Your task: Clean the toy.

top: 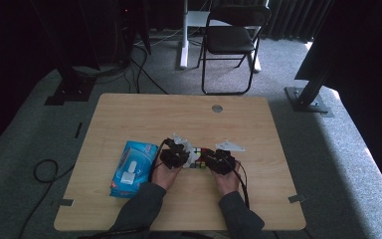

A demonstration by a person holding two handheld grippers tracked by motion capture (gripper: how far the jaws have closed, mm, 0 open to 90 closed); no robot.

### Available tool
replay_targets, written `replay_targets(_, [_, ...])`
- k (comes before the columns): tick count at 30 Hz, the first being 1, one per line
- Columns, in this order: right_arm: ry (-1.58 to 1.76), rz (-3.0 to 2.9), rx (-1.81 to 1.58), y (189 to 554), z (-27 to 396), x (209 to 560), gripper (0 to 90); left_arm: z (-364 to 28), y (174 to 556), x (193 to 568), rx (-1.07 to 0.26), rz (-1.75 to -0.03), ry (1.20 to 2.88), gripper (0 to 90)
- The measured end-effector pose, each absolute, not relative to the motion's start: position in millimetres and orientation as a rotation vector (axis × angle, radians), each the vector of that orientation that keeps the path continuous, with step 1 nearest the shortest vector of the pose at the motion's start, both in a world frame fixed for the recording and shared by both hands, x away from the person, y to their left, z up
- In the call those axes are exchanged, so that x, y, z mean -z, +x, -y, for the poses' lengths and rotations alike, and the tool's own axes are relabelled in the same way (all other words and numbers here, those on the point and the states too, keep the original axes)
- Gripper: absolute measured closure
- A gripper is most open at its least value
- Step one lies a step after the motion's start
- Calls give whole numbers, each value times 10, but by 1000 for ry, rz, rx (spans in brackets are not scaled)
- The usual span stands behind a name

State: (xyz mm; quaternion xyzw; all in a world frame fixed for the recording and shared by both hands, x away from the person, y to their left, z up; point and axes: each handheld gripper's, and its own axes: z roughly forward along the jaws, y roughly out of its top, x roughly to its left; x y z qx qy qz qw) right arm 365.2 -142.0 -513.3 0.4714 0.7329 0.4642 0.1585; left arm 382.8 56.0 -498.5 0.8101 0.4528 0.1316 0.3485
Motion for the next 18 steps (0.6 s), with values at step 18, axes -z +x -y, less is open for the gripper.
replay_targets(18, [1354,-2095,-1328,3652,1420,5133,675,-468,3896,5264,-356,-1202,2215,828])
